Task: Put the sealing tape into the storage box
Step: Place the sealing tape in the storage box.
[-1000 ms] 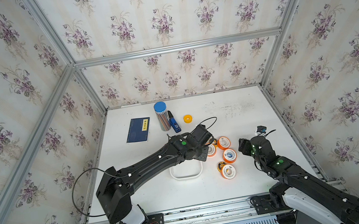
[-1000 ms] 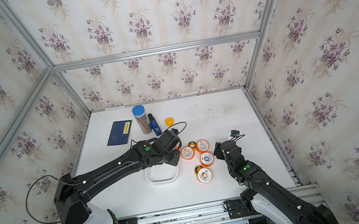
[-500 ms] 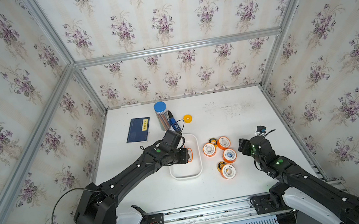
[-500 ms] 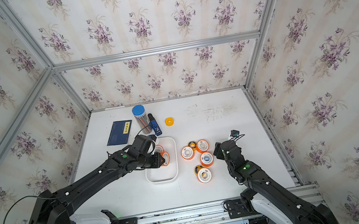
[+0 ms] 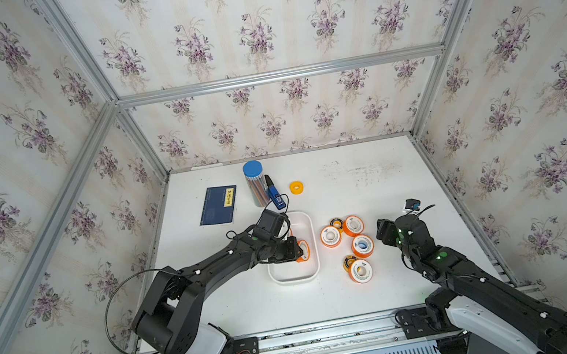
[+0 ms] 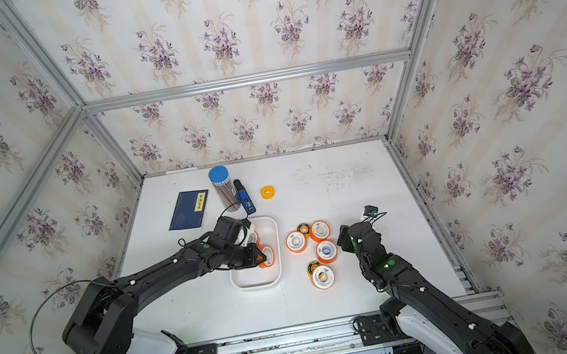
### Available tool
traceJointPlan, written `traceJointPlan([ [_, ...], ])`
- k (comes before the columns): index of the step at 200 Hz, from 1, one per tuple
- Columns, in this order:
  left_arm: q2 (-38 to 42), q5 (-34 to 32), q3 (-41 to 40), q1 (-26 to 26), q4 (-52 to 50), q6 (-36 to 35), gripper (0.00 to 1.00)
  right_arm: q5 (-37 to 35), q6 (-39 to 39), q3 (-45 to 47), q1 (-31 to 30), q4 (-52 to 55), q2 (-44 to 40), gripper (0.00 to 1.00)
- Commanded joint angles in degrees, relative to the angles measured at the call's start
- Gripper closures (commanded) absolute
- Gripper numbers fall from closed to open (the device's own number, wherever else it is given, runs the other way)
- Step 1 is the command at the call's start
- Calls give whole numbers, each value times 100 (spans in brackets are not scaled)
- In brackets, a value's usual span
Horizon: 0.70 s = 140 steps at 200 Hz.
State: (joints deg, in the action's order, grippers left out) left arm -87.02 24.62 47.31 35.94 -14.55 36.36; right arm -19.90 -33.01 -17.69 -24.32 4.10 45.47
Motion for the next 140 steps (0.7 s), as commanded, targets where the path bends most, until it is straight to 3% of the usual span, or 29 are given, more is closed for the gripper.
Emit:
traceJointPlan([
  [1, -102, 130, 6, -35, 335, 38, 86, 4, 10, -24, 4, -122, 5, 20],
  [92, -487, 157, 14, -131, 564, 103, 73, 4, 14, -18, 2, -120, -8, 20],
  [129, -458, 88, -12, -149, 526, 75, 48, 9, 6, -23, 4, -125, -1, 20],
  [140, -452, 78, -13, -149, 509, 58, 46, 14, 12, -22, 3, -127, 1, 20],
])
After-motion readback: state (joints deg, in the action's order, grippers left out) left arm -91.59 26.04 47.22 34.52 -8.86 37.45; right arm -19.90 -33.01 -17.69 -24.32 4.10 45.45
